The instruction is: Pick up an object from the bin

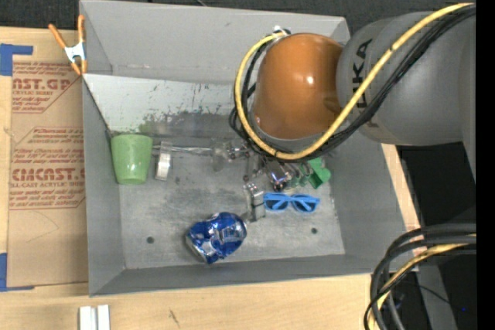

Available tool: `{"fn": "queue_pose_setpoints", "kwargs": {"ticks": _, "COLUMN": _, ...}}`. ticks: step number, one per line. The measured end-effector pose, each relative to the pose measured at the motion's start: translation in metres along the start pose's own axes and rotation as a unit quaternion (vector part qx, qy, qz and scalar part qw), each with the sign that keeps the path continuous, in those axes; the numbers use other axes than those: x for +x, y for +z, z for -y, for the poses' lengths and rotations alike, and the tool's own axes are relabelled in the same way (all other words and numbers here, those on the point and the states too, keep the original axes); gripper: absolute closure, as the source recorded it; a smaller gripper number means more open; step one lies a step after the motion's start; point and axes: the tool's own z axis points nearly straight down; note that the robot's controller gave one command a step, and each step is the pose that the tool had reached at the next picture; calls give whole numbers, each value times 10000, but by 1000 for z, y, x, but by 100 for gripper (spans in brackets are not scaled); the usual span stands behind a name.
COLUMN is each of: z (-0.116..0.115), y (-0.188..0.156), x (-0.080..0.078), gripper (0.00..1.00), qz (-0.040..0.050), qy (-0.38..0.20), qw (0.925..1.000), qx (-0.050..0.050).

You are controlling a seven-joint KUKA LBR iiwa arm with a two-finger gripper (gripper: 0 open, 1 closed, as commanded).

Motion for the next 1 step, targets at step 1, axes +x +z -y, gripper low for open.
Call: {"fn": "queue_pose_setpoints", "kwargs": {"ticks": 1, "z": 10, "y": 53, "x": 47, "gripper": 0, "qz": -52, "qy": -1109, "qw": 9938, "qx": -11}}
